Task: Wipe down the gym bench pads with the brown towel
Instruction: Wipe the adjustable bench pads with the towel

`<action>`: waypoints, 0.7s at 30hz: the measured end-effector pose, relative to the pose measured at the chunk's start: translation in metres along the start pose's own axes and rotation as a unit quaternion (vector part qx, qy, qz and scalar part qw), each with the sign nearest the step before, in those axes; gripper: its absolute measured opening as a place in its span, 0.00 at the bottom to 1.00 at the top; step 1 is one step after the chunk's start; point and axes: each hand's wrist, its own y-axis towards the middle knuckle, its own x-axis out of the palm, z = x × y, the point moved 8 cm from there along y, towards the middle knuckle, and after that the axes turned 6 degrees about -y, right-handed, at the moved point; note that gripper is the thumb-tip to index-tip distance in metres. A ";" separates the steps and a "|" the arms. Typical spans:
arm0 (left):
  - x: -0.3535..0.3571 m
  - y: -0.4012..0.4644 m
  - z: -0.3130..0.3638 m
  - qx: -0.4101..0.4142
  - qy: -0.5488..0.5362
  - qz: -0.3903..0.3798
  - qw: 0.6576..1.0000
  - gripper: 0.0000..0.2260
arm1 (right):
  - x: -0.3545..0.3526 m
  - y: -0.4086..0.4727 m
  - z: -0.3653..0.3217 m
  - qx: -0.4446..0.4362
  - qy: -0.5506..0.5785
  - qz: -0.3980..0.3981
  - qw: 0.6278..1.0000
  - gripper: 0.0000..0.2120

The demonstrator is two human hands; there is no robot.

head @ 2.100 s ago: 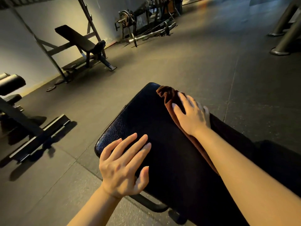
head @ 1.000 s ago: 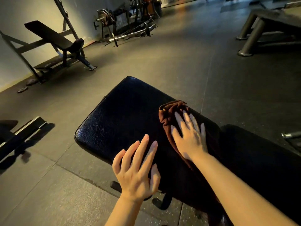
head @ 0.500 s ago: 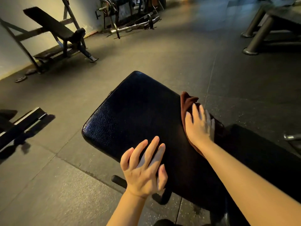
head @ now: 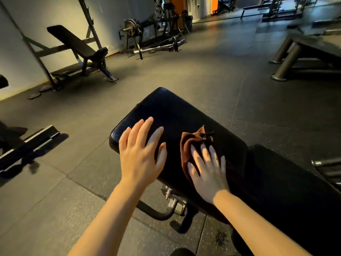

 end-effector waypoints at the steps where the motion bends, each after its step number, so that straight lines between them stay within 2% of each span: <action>1: 0.001 0.013 -0.010 0.002 0.014 -0.032 0.999 0.20 | -0.004 0.010 -0.008 -0.013 0.003 -0.008 1.000 0.25; 4: 0.020 0.032 -0.016 0.058 0.057 -0.139 0.987 0.21 | -0.023 0.050 -0.034 -0.049 0.005 -0.004 0.999 0.25; 5: 0.025 0.033 -0.013 0.078 0.067 -0.154 0.983 0.21 | -0.029 0.066 -0.040 -0.054 0.009 0.001 0.998 0.26; 9: 0.029 0.039 -0.017 0.057 0.045 -0.127 0.989 0.18 | -0.054 0.136 -0.059 -0.075 -0.002 0.055 0.996 0.27; 13: 0.031 0.042 -0.018 0.062 0.033 -0.096 0.993 0.15 | -0.073 0.198 -0.079 -0.105 0.050 0.062 0.991 0.26; 21: 0.033 0.040 -0.026 0.055 0.048 -0.128 0.989 0.15 | -0.063 0.193 -0.054 -0.129 0.109 0.061 0.984 0.26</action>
